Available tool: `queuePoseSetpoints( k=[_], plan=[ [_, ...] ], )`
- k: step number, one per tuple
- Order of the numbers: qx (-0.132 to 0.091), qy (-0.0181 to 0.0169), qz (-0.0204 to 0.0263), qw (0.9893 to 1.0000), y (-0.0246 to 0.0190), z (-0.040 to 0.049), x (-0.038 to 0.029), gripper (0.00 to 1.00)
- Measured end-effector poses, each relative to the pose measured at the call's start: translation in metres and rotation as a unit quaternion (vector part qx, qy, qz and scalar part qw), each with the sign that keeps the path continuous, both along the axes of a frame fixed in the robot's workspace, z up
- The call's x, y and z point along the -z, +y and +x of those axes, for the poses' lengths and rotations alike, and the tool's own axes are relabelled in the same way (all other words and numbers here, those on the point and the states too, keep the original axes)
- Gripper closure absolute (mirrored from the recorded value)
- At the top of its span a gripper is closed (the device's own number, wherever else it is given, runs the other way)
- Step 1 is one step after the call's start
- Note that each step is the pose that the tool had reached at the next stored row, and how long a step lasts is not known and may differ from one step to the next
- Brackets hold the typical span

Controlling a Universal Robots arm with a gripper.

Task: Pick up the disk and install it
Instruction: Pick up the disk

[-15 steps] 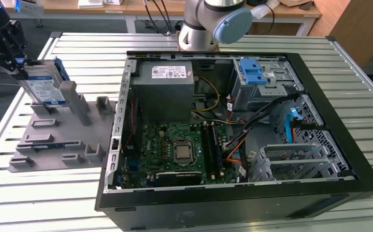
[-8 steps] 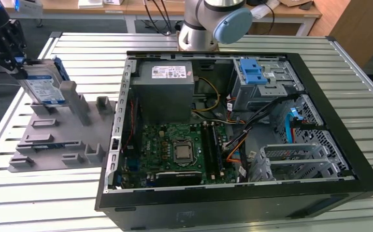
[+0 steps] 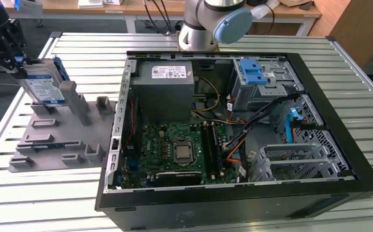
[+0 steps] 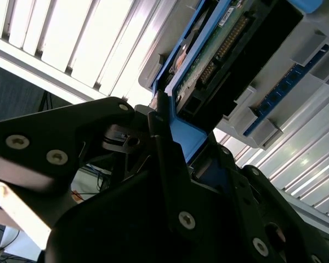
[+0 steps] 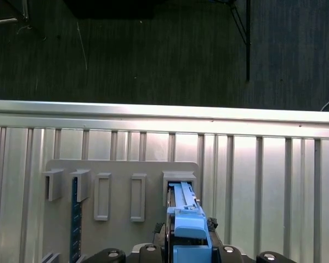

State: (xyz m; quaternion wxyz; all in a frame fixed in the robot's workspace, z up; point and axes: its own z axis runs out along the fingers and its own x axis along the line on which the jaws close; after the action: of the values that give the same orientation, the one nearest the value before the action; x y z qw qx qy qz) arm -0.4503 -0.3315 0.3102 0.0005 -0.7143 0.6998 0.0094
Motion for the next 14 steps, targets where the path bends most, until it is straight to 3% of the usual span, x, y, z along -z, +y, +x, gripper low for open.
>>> queuePoseSetpoints(
  k=[14],
  plan=[
    [0.0, 0.0, 0.0, 1.0, 0.0, 0.0, -0.003, 0.64]
  ],
)
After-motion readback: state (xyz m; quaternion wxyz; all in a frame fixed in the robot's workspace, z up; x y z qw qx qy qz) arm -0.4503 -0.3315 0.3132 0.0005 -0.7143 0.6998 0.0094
